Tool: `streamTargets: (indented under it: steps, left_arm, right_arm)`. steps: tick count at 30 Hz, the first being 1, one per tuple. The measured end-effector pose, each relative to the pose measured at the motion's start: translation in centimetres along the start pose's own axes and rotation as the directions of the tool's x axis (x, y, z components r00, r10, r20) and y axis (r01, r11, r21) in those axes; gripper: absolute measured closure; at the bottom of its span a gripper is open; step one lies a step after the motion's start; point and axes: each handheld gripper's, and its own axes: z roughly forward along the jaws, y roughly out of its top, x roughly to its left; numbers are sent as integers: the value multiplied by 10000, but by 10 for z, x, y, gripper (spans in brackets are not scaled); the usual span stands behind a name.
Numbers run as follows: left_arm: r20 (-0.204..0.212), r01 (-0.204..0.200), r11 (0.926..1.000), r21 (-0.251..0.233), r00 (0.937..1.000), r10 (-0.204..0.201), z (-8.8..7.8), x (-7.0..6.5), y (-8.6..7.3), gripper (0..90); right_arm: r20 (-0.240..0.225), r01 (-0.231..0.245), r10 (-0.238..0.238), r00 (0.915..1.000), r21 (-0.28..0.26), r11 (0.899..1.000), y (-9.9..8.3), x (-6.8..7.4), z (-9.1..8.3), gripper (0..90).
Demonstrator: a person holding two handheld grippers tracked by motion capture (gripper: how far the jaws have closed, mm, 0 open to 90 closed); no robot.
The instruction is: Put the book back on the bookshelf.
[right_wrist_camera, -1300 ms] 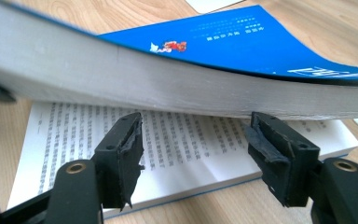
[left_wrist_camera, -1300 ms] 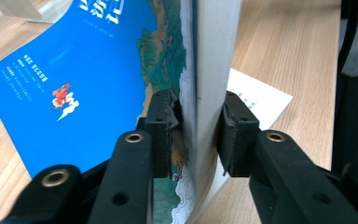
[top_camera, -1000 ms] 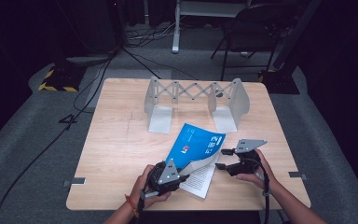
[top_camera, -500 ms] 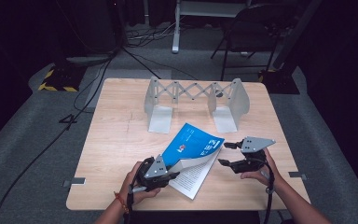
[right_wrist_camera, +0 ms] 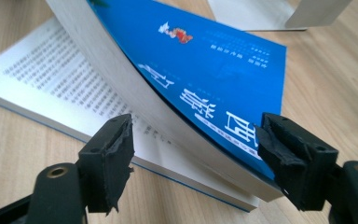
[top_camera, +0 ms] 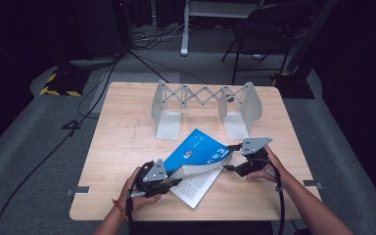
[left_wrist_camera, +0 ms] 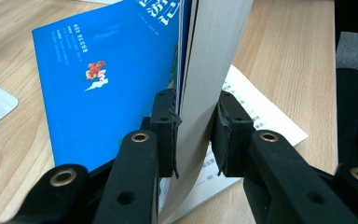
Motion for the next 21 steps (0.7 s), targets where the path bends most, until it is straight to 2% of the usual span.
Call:
streamTargets:
  steps: [2,5,7,9,10,12,13,14,17,19,21]
  left_arm:
    - [27,4,10000,53,10000,-5,-1,1,-1,717]
    - [64,62,10000,65,10000,-62,0,2,-2,713]
    - [62,87,9999,56,9999,-88,-1,2,-3,711]
    - [89,120,9999,9,9999,-120,-1,4,-4,709]
    - [93,197,9998,10,9998,-197,-2,6,-5,707]
    - [110,245,9997,0,9996,-245,-2,7,-5,706]
    - [109,261,9997,-6,9996,-261,-2,7,-5,705]
    - [145,257,9997,5,9996,-258,-2,7,-5,705]
    - [183,321,9995,-53,9993,-320,-2,8,-6,704]
    - [180,319,9995,-53,9993,-318,-2,8,-5,704]
    - [145,314,9995,-84,9994,-313,-2,7,-6,701]
  right_arm:
    - [-79,102,-101,9999,72,9999,-2,0,5,280]
    - [62,246,-247,9997,126,9996,-3,-1,11,325]
    - [124,296,-298,9995,111,9995,-3,-1,13,324]
    - [19,243,-243,9997,-86,9997,-5,-2,14,336]
    - [96,514,-513,9986,-138,9986,-5,1,15,366]
    - [161,633,-632,9979,-108,9979,-5,2,15,365]
    - [192,688,-686,9975,-103,9976,-4,4,16,347]
    - [303,1013,-1017,9944,138,9948,-2,10,18,319]
    - [265,1174,-1176,9927,102,9930,0,13,20,329]
    - [346,1031,-1031,9941,17,9947,1,12,25,353]
    - [444,1107,-1111,9928,111,9938,1,14,30,368]
